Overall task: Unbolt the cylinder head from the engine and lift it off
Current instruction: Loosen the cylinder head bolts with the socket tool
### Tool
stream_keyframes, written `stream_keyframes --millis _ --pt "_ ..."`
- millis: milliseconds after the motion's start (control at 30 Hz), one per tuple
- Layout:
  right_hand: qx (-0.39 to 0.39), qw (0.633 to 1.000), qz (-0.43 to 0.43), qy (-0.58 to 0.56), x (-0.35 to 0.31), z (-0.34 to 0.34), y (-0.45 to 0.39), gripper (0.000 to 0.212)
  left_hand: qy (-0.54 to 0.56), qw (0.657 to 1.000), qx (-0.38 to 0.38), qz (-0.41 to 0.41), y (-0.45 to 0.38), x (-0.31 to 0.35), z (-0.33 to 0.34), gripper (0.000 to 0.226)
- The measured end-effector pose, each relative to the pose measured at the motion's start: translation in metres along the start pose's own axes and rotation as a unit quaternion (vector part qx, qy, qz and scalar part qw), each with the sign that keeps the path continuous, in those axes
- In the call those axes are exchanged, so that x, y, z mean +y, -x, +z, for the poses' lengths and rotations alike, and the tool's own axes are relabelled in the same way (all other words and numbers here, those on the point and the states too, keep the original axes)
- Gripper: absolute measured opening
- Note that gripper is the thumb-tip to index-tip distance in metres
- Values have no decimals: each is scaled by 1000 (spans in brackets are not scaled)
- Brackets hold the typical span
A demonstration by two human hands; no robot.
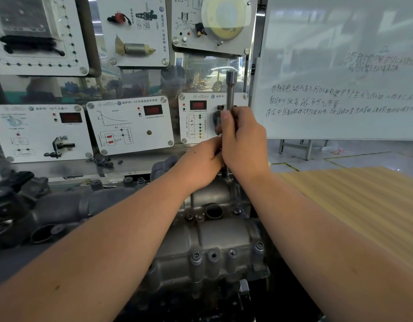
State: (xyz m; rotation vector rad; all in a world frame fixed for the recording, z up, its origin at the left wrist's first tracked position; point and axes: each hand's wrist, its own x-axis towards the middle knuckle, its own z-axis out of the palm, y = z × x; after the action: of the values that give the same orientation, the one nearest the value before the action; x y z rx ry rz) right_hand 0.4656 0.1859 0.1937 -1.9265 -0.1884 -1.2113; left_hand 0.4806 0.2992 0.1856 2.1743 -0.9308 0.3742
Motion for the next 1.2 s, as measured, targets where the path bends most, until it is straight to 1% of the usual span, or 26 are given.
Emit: stream_keyframes --millis 133,300,367,467,600,700,833,1033,1200 --pt "-1 1000 2 2 -1 0 0 29 -1 1000 -11 -2 0 0 0 15" --pt "-1 1000 3 2 2 -1 -1 24 -4 1000 2 3 -2 -3 1 14" --pt "7 1000 -1 7 2 -1 -1 21 -2 1000 5 7 -2 -3 1 17" --pt "4 1000 1 4 0 -1 0 25 6 1000 -2 10 0 -2 1 16" --pt "-5 1000 7 4 -2 -1 0 30 2 1000 -1 7 -1 -3 1 21" --pt "-1 1000 6 -11 -2 -2 0 30 0 1000 0 4 -2 -3 1 16" --pt "14 1000 3 0 0 -2 -1 20 5 1000 3 10 -1 -1 1 18" --pt "-2 1000 -1 1 -3 -2 1 30 1 1000 -5 6 1 0 0 15" --pt "0 1000 6 -4 -2 -3 1 24 10 1000 7 7 -1 -1 1 16"
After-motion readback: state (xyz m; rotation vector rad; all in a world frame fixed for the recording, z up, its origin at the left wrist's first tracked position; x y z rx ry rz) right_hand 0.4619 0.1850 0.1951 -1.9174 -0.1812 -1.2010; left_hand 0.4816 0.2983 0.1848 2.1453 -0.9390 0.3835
